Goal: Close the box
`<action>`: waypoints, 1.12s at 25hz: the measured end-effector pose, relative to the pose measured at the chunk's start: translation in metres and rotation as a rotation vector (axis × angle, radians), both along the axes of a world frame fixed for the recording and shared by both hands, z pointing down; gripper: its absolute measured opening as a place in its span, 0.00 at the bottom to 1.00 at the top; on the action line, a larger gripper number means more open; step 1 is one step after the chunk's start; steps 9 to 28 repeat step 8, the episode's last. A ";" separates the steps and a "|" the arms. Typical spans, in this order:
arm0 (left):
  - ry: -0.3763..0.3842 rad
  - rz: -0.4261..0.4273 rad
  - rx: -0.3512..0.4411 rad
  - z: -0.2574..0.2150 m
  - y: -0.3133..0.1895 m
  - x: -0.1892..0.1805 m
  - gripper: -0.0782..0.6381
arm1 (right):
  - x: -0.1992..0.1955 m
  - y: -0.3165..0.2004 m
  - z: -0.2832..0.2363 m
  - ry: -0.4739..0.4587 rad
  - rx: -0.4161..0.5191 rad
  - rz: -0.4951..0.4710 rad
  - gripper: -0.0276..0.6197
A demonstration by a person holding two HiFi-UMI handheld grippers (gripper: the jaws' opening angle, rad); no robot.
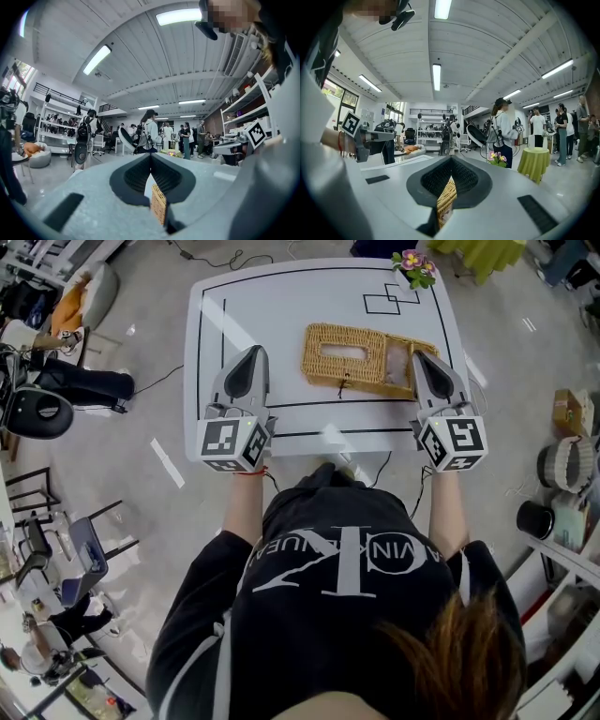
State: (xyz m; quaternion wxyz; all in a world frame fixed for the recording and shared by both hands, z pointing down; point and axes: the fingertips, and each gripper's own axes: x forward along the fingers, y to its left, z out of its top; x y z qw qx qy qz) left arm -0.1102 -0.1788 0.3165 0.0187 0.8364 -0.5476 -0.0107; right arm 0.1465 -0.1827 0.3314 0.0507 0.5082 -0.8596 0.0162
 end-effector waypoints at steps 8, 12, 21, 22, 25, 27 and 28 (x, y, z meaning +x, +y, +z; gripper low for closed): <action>-0.006 0.003 0.025 -0.007 -0.003 0.001 0.12 | 0.001 -0.004 -0.005 -0.008 0.013 0.002 0.04; -0.006 0.003 0.025 -0.007 -0.003 0.001 0.12 | 0.001 -0.004 -0.005 -0.008 0.013 0.002 0.04; -0.006 0.003 0.025 -0.007 -0.003 0.001 0.12 | 0.001 -0.004 -0.005 -0.008 0.013 0.002 0.04; -0.006 0.003 0.025 -0.007 -0.003 0.001 0.12 | 0.001 -0.004 -0.005 -0.008 0.013 0.002 0.04; -0.006 0.003 0.025 -0.007 -0.003 0.001 0.12 | 0.001 -0.004 -0.005 -0.008 0.013 0.002 0.04; -0.006 0.003 0.025 -0.007 -0.003 0.001 0.12 | 0.001 -0.004 -0.005 -0.008 0.013 0.002 0.04; -0.006 0.003 0.025 -0.007 -0.003 0.001 0.12 | 0.001 -0.004 -0.005 -0.008 0.013 0.002 0.04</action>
